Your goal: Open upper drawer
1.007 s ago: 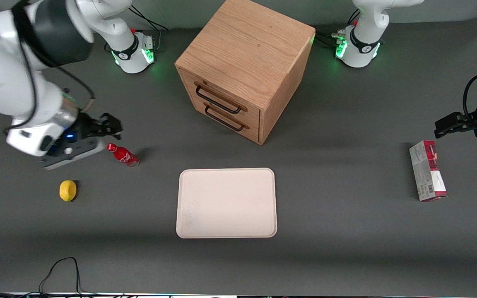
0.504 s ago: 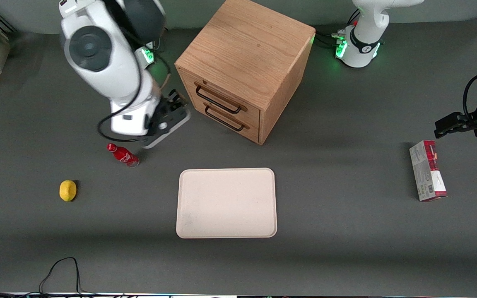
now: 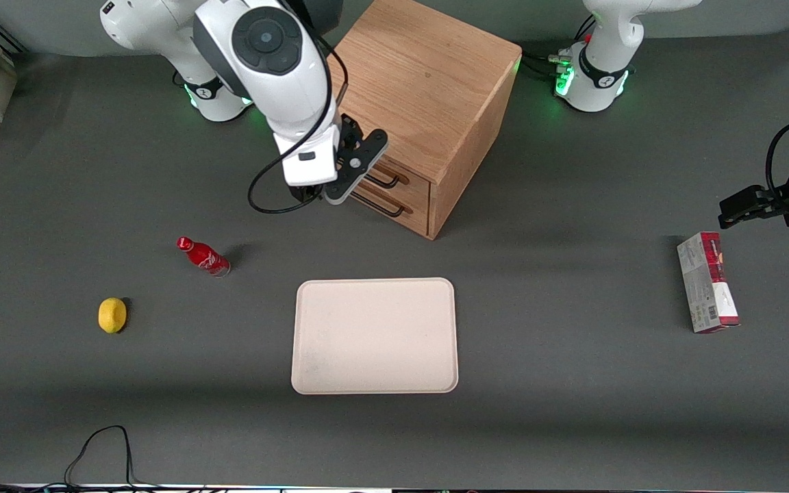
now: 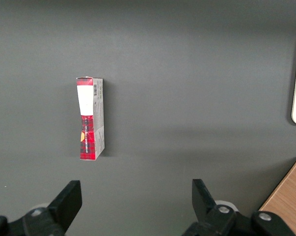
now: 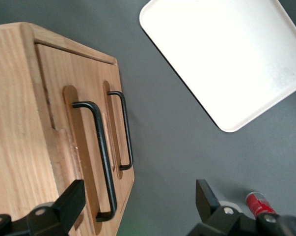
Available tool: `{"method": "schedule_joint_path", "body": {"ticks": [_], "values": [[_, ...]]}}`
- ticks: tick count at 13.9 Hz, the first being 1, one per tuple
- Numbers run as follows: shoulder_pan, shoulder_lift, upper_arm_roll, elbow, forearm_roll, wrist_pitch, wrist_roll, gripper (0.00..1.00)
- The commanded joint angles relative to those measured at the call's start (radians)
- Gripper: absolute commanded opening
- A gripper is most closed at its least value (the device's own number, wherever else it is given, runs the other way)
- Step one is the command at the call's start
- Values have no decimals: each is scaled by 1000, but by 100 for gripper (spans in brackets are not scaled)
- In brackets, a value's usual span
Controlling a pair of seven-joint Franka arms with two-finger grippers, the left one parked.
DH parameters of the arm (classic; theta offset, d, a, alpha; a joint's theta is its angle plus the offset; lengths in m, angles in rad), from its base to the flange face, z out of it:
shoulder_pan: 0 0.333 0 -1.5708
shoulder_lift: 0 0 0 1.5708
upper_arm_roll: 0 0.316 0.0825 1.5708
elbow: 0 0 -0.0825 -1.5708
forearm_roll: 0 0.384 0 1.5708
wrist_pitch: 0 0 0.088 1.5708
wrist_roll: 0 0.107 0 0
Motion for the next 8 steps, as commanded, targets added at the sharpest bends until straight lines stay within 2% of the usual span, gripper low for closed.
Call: {"method": "schedule_joint_path", "body": {"ticks": [1,3,4,5,6,8], "values": [[13,-47,-20,-92,20,61,-82,100],[10,-63,-27,-115,23,60,-138,100],[9,-78,-28,-135,43,63,-159,100],[7,-89,-37,-153,100,66,-170,100],[7,-98,-54,-162,130,72,-181,100],[7,-107,-62,-175,136,70,-210,100]]}}
